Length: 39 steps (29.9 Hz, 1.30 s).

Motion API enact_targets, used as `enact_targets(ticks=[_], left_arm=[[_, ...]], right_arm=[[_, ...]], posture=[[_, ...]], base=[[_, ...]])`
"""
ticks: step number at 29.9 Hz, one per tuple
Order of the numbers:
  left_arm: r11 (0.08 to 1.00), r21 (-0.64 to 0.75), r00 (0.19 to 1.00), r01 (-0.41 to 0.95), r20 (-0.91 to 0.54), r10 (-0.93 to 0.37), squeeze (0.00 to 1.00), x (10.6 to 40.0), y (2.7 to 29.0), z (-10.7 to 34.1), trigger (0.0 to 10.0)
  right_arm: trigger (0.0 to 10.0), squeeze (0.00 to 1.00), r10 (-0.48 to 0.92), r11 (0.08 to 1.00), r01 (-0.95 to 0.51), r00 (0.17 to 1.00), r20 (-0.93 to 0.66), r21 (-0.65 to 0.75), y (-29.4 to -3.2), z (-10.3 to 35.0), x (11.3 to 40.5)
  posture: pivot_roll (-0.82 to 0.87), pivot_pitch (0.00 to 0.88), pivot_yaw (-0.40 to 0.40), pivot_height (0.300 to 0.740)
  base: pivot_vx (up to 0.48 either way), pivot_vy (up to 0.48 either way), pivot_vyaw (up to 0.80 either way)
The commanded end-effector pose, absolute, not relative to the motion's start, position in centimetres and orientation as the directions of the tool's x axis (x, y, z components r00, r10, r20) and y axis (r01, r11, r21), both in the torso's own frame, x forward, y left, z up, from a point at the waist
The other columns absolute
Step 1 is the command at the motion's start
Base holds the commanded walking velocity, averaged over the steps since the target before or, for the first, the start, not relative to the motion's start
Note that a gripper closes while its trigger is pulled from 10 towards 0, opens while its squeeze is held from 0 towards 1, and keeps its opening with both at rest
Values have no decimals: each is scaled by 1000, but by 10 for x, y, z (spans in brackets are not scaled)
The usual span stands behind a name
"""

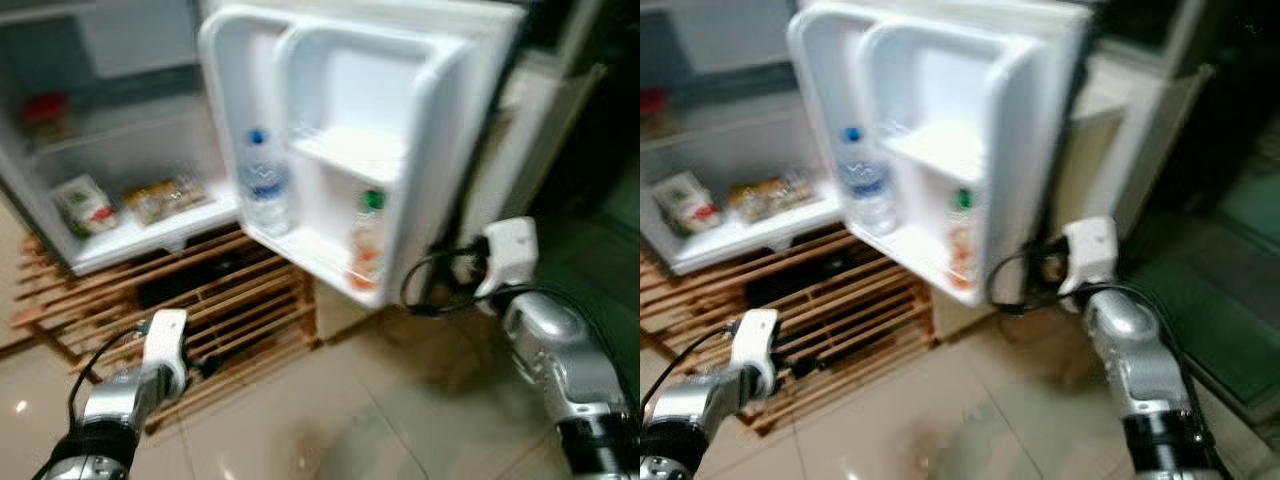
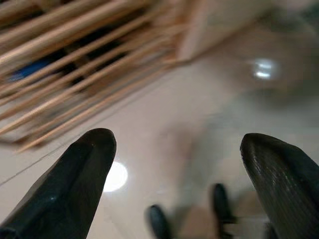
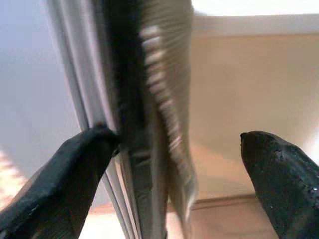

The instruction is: Restocking fridge

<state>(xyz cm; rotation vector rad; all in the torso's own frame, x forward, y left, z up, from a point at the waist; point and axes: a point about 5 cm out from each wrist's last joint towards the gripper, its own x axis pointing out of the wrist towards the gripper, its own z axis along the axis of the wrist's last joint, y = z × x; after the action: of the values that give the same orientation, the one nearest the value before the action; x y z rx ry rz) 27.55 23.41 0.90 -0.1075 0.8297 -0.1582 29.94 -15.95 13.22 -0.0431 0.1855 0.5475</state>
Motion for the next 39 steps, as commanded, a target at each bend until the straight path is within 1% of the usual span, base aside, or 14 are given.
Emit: enact_targets(ticks=[1, 3, 7, 9, 10, 11, 15, 22, 27, 31, 34, 35, 37, 39], left_arm=[[982, -168, 639, 91, -746, -187, 0, 267, 243, 2, 10000], [983, -161, 610, 88, -772, -181, 0, 258, 252, -4, 10000], [986, -152, 542, 74, -823, -168, 0, 236, 262, -21, 10000], [992, -128, 409, 16, -904, -123, 0, 191, 275, -49, 10000], [992, -128, 409, 16, -904, -123, 0, 191, 275, -49, 10000], [994, -103, 343, -30, -935, -87, 0, 168, 282, -59, 10000], [994, -74, 257, -76, -965, -52, 0, 136, 288, -71, 10000], [995, -46, 190, -84, -981, -29, 0, 111, 288, -81, 10000], [998, -47, 160, -44, -986, -39, 0, 106, 282, -85, 10000], [998, -58, 137, -28, -989, -54, 0, 105, 280, -86, 10000], [998, -58, 125, -14, -991, -56, 0, 104, 280, -86, 10000], [997, -71, 121, -7, -990, -69, 0, 104, 277, -87, 10000], [996, -86, 129, -2, -988, -85, 0, 107, 275, -86, 10000], [994, -107, 137, 5, -985, -107, 0, 110, 270, -87, 10000]], right_arm=[[10000, 8, 647, 760, -650, 756, -97, 4, -145, 160, 294], [10000, 0, 689, 718, -696, 709, -153, 10, -153, 155, 283], [10000, 0, 682, 714, -700, 697, -223, -4, -164, 147, 274], [10000, 0, 681, 718, -696, 697, -223, 14, -162, 148, 272], [10000, 0, 681, 718, -696, 697, -223, 14, -162, 148, 272], [10000, 0, 677, 724, -689, 704, -215, 23, -159, 150, 272], [10000, 0, 673, 732, -680, 714, -193, 38, -159, 155, 274], [10000, 4, 598, 799, -601, 790, -135, 14, -163, 168, 298], [10000, 8, 666, 745, -667, 742, -75, 26, -133, 181, 306], [10000, 12, 832, 548, -833, 552, 54, 76, -77, 211, 293], [10000, 12, 864, 490, -869, 495, 89, 74, -61, 220, 287], [10000, 12, 909, 355, -929, 368, 196, 100, -43, 241, 272], [10000, 8, 909, 204, -969, 240, 340, 140, -36, 267, 256], [10000, 12, 884, 152, -975, 208, 418, 165, -44, 281, 251]], posture=[[-169, 0, 38, 740], [-171, 0, 42, 740], [-174, 0, 49, 740], [-176, 0, 56, 740], [-176, 0, 56, 740], [-178, 0, 59, 740], [-177, 0, 66, 740], [-182, 0, 74, 740], [-181, 0, 71, 740], [-165, 0, 81, 740], [-165, 0, 90, 740], [-156, 0, 94, 740], [-153, 0, 97, 740], [-147, 0, 94, 740]], base=[[0, -326, 0], [0, -142, 0], [0, 0, 0], [0, 0, 0], [0, 0, 0], [0, 0, 0], [0, 0, 0], [0, 0, 0], [0, 0, 0], [0, 0, 0], [0, 0, 0], [0, 0, 0], [0, 0, 0], [0, 0, 0]])
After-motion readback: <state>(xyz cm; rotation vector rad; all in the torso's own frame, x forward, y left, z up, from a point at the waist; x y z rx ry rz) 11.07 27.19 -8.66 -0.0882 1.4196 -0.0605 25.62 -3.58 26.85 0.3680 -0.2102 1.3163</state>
